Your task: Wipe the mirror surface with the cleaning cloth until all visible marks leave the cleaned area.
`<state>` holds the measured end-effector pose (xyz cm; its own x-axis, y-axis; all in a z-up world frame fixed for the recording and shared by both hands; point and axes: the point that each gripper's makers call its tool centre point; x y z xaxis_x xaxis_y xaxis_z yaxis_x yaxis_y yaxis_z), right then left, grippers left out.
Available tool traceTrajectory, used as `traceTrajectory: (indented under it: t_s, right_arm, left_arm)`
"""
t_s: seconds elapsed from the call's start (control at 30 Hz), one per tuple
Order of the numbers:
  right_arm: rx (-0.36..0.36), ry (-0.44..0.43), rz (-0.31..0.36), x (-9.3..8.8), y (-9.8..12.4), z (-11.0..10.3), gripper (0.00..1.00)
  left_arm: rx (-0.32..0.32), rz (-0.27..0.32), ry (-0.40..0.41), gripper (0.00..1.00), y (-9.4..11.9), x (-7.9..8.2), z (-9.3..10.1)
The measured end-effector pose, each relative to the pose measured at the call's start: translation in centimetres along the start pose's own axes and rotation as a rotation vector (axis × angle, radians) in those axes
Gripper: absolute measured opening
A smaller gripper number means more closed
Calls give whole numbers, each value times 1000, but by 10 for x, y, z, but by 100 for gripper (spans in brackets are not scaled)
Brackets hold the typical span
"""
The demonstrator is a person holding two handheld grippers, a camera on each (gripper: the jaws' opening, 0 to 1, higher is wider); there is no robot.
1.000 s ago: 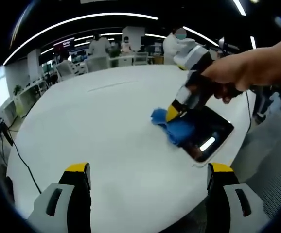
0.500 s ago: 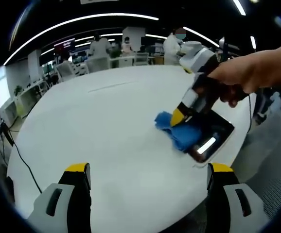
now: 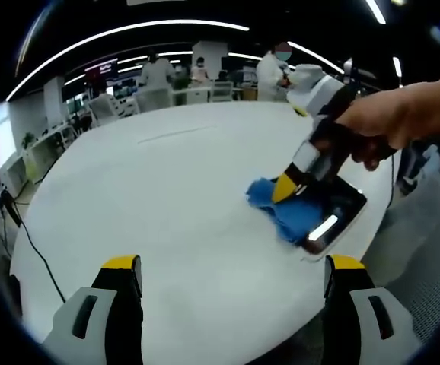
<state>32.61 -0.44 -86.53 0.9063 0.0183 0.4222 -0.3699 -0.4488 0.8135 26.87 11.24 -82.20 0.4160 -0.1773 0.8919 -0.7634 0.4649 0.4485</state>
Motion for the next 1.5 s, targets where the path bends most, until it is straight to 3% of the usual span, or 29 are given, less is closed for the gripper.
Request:
traceTrajectory:
  t_s: [0.77, 1.07, 1.13, 1.5]
  right_arm:
    - [17, -15, -2, -2, 2, -1, 2]
    - [31, -32, -4, 2, -5, 2, 2]
    - [33, -33, -6, 7, -16, 6, 2]
    - [47, -32, -2, 0, -4, 9, 2]
  left_arm:
    - [3, -3, 5, 100, 0, -1, 0]
    - [12, -3, 4, 100, 0, -1, -2]
    - [13, -5, -3, 100, 0, -1, -3]
    - [18, -15, -5, 100, 1, -2, -3]
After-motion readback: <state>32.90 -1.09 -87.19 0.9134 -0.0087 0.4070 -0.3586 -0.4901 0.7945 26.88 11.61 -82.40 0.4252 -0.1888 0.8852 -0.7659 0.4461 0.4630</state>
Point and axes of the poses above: the point that each gripper's makers call its tool centre point, and the gripper's own axes: y roughly backward along the fingers, z roughly to its right, x roughly out of its top, and after that the axes turned 10 degrees about z, right-handed
